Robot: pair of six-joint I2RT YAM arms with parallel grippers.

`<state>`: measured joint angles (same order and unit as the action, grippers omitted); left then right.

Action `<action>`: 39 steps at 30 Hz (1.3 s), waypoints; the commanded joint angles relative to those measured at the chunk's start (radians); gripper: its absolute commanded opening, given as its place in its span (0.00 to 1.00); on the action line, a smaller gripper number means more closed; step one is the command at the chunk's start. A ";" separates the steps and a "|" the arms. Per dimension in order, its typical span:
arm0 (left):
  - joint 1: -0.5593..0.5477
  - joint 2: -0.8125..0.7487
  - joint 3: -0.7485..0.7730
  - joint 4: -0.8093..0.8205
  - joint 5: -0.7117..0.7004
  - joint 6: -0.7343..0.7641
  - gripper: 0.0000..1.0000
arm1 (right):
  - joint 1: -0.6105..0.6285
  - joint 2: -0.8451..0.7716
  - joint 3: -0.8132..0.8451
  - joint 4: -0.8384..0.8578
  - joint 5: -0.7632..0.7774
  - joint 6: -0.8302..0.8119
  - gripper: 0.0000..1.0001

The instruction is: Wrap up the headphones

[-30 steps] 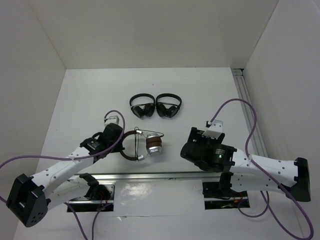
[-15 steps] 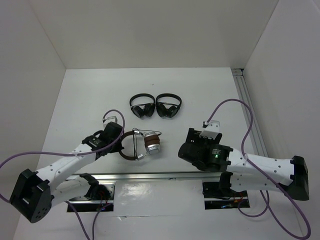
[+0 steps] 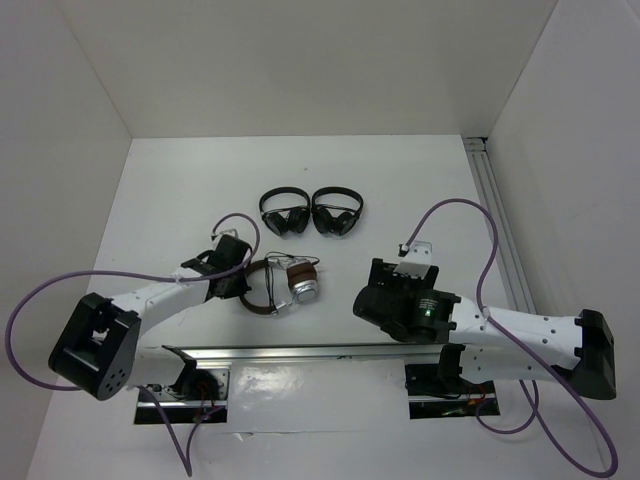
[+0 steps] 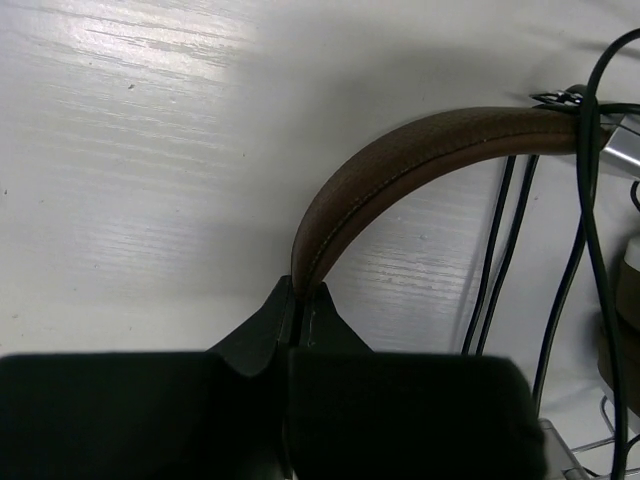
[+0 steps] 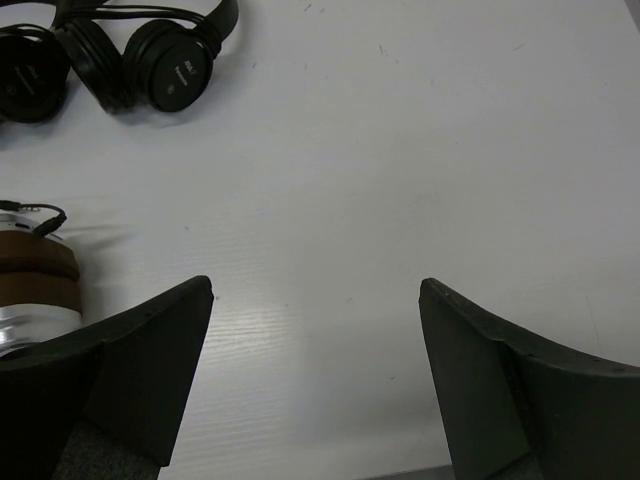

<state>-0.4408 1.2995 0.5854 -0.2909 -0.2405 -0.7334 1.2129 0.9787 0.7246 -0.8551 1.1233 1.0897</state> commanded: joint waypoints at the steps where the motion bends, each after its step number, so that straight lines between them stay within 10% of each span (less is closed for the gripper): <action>1: 0.007 0.044 0.024 0.096 0.029 0.000 0.00 | -0.003 0.002 -0.004 0.047 0.023 -0.010 0.91; 8: 0.007 0.047 0.033 0.076 -0.028 -0.023 0.28 | -0.003 -0.020 -0.013 0.065 0.013 -0.020 0.91; 22: 0.008 -0.066 0.077 0.032 -0.019 -0.023 0.45 | -0.003 -0.051 0.016 0.074 -0.049 -0.068 0.91; 28: -0.015 -0.215 0.119 -0.051 -0.023 -0.060 0.99 | 0.037 -0.080 0.082 0.001 -0.059 -0.068 1.00; 39: -0.096 -0.469 0.300 -0.411 -0.149 -0.101 0.99 | 0.057 -0.100 0.321 -0.104 -0.183 -0.209 1.00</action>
<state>-0.5076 0.9344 0.8158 -0.5640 -0.3386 -0.8055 1.2610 0.9005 0.9386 -0.8944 0.9798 0.9508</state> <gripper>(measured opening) 0.990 0.998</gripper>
